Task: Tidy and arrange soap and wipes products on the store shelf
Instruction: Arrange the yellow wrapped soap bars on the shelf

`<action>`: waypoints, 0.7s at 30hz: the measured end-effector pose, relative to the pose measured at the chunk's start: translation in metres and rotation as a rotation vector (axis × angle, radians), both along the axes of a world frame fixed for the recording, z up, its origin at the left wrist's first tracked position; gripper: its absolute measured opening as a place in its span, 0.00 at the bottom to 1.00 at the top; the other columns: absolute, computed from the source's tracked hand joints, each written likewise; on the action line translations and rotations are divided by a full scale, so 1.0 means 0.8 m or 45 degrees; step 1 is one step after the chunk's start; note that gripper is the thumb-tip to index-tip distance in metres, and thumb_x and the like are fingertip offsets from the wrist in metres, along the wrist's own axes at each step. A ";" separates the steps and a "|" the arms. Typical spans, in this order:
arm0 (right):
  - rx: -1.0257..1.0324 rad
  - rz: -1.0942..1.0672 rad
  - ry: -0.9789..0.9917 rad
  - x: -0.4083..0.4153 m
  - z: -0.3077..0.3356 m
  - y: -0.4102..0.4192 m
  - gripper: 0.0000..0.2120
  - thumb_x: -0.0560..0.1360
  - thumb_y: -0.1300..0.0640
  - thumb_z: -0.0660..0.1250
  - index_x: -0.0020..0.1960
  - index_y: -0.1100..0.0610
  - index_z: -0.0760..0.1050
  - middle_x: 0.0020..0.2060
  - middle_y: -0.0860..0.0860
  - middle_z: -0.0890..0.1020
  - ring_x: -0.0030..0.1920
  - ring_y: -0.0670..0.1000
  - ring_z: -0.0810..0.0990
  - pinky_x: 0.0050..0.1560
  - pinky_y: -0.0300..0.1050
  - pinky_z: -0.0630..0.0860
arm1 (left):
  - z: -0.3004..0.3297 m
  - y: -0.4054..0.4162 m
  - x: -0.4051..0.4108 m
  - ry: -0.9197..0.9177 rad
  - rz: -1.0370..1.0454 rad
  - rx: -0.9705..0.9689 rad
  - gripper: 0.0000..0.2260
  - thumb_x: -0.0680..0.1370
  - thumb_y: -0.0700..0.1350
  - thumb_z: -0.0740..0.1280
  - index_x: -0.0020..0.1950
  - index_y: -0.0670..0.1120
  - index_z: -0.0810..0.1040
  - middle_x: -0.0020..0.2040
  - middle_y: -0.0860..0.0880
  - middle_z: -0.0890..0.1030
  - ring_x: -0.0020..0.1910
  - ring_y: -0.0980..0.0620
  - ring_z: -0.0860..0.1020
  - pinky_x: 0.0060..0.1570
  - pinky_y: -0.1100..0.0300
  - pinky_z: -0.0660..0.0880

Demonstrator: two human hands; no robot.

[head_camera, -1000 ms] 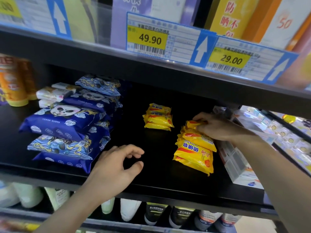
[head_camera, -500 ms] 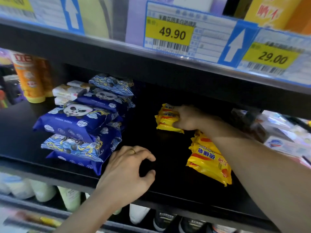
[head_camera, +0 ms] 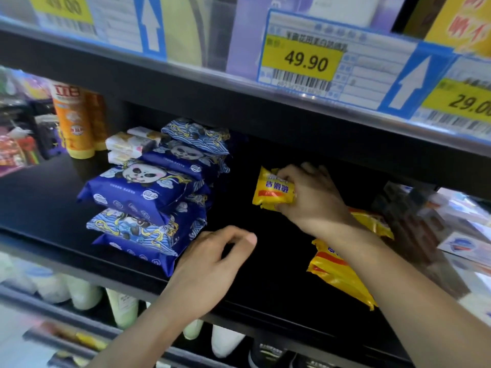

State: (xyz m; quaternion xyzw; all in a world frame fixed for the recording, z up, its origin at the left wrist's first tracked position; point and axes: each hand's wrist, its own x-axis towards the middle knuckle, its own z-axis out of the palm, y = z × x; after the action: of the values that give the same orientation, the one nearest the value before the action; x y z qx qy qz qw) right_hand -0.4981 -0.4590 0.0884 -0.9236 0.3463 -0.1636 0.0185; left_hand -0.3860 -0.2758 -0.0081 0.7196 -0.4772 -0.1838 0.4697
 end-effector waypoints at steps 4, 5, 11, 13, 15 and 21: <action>-0.150 0.176 -0.051 -0.037 -0.025 0.060 0.28 0.68 0.50 0.79 0.65 0.43 0.73 0.61 0.44 0.73 0.63 0.53 0.67 0.63 0.51 0.70 | 0.004 0.001 0.002 0.378 0.006 -0.172 0.27 0.72 0.78 0.58 0.62 0.65 0.78 0.56 0.64 0.84 0.58 0.67 0.79 0.64 0.52 0.73; -0.181 0.198 -0.062 -0.045 -0.032 0.074 0.29 0.68 0.50 0.79 0.65 0.43 0.74 0.59 0.44 0.74 0.62 0.53 0.68 0.62 0.51 0.72 | 0.005 0.002 0.001 0.446 -0.015 -0.212 0.27 0.72 0.76 0.61 0.62 0.62 0.79 0.56 0.61 0.85 0.57 0.64 0.81 0.65 0.50 0.74; -0.208 0.262 -0.210 -0.072 -0.067 0.121 0.29 0.69 0.52 0.78 0.68 0.46 0.73 0.58 0.43 0.73 0.62 0.50 0.69 0.59 0.50 0.76 | 0.008 0.002 -0.002 0.465 -0.109 -0.219 0.19 0.76 0.63 0.74 0.56 0.50 0.84 0.47 0.46 0.88 0.49 0.46 0.87 0.58 0.39 0.80; -0.137 0.241 -0.263 -0.081 -0.077 0.126 0.35 0.70 0.50 0.78 0.74 0.44 0.68 0.63 0.42 0.71 0.65 0.48 0.68 0.62 0.45 0.74 | 0.007 0.004 -0.001 0.479 -0.147 -0.210 0.17 0.77 0.58 0.72 0.57 0.47 0.84 0.48 0.45 0.88 0.50 0.46 0.87 0.58 0.40 0.81; -0.034 0.203 -0.342 -0.092 -0.083 0.129 0.43 0.70 0.45 0.78 0.79 0.41 0.60 0.69 0.39 0.65 0.69 0.44 0.63 0.64 0.36 0.67 | 0.006 0.006 -0.002 0.470 -0.164 -0.199 0.17 0.77 0.57 0.70 0.57 0.47 0.84 0.49 0.46 0.88 0.51 0.46 0.87 0.59 0.40 0.80; 0.257 0.001 -0.728 -0.116 -0.100 0.139 0.37 0.74 0.34 0.68 0.79 0.39 0.59 0.67 0.35 0.68 0.61 0.39 0.73 0.54 0.29 0.70 | 0.004 0.005 -0.002 0.481 -0.161 -0.240 0.14 0.77 0.57 0.70 0.56 0.48 0.85 0.49 0.46 0.88 0.51 0.47 0.87 0.60 0.41 0.81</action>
State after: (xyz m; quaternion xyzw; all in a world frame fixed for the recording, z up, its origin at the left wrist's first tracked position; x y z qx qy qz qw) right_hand -0.5907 -0.3480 0.0086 -0.8336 0.3413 -0.3818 0.2071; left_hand -0.3878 -0.2721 -0.0051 0.5941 -0.4398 -0.2992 0.6034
